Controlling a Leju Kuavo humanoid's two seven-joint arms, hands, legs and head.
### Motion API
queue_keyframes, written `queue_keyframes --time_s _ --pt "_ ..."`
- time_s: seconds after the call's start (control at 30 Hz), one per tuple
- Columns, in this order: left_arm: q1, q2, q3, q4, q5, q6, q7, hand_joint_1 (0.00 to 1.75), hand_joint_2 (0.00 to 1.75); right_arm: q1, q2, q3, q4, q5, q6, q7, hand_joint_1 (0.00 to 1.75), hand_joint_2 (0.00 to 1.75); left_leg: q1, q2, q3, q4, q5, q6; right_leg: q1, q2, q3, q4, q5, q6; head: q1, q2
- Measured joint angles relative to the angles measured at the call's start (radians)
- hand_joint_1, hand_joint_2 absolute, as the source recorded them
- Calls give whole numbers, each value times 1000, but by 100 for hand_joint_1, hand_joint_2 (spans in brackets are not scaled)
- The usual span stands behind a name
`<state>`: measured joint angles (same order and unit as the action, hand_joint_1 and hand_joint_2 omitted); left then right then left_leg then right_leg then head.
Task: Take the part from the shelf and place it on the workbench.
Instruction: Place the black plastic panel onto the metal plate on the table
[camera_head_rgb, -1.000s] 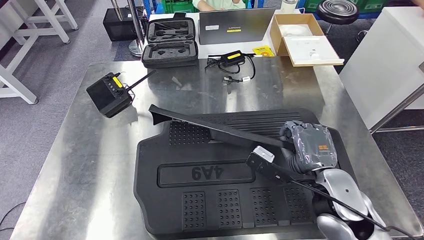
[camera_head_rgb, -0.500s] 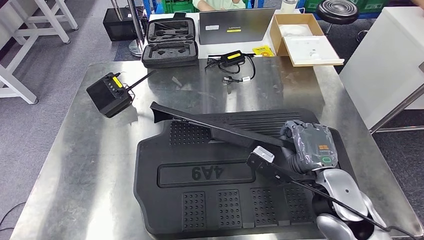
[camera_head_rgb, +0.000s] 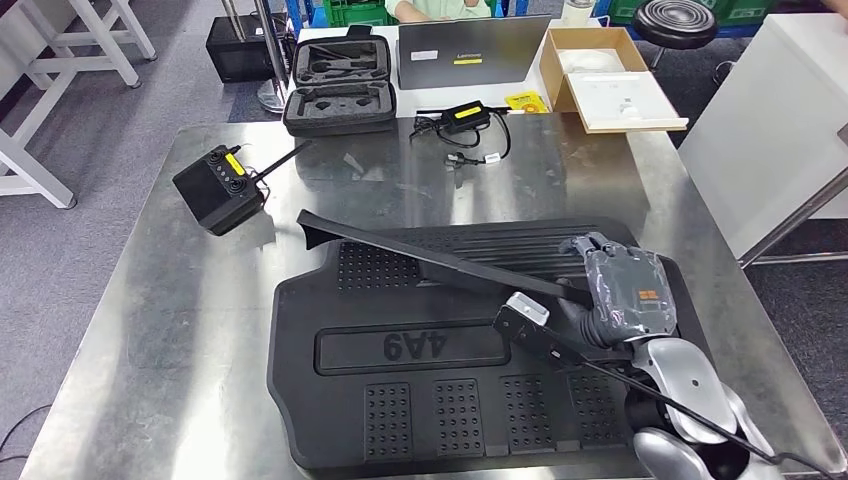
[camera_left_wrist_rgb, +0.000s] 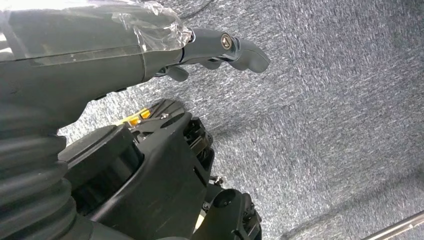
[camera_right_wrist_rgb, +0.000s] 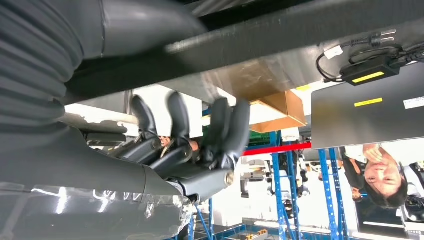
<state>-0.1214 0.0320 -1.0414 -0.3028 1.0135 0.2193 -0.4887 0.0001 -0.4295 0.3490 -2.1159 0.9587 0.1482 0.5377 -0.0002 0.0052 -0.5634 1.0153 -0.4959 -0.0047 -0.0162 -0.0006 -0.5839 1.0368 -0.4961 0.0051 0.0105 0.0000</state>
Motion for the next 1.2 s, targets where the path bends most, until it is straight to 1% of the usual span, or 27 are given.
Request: queue_keyframes --time_s 0.43,0.57,0.77,1.03,1.13,1.2 --pt "0 4 0 0 5 8 0 0 175 0 0 0 0 2 0 -2 0 175 0 0 0 0 0 0 0 0 0 0 0 0 0 0" --pt "1 4 0 0 13 19 4 0 0 0 0 0 0 2 0 -2 0 175 0 0 0 0 0 0 0 0 0 0 0 0 0 0" --pt "1 4 0 0 20 34 26 0 0 0 0 0 0 -3 10 1 0 175 0 0 0 0 0 0 0 0 0 0 0 0 0 0" --pt "1 4 0 0 19 42 34 0 0 0 0 0 0 -17 25 13 0 175 0 0 0 0 0 0 0 0 0 0 0 0 0 0" --pt "1 4 0 0 18 43 42 0 0 0 0 0 0 -50 47 32 0 175 0 0 0 0 0 0 0 0 0 0 0 0 0 0" --pt "1 4 0 0 15 43 49 0 0 1 -1 1 0 -96 72 62 0 175 0 0 0 0 0 0 0 0 0 0 0 0 0 0"
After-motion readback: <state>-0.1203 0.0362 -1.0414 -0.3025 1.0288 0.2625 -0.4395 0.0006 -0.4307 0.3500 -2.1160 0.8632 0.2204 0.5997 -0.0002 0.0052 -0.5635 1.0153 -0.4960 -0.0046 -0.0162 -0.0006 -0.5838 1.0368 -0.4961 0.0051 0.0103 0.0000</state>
